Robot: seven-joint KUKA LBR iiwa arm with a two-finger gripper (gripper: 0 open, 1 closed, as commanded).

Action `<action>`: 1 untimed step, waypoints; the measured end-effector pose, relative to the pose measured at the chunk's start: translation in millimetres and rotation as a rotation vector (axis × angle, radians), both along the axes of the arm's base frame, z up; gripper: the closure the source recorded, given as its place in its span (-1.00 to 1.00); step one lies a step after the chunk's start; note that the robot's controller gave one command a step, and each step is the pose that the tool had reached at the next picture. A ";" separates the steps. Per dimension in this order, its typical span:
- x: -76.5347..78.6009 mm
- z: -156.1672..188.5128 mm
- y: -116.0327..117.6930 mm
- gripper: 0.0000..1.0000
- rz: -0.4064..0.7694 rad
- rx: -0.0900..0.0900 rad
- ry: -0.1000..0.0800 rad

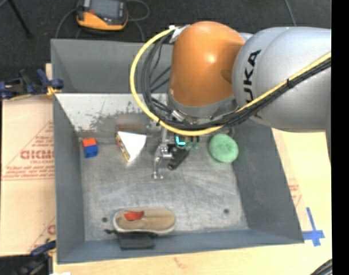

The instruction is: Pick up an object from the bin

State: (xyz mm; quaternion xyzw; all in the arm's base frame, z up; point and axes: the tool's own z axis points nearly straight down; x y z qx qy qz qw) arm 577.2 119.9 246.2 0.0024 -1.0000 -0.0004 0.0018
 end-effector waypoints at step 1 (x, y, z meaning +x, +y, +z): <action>0.8 3.6 -0.8 -1.00 -0.003 0.001 -0.006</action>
Offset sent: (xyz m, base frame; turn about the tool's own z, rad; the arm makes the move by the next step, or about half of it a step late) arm -0.0504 -0.0078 -0.1762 -0.0989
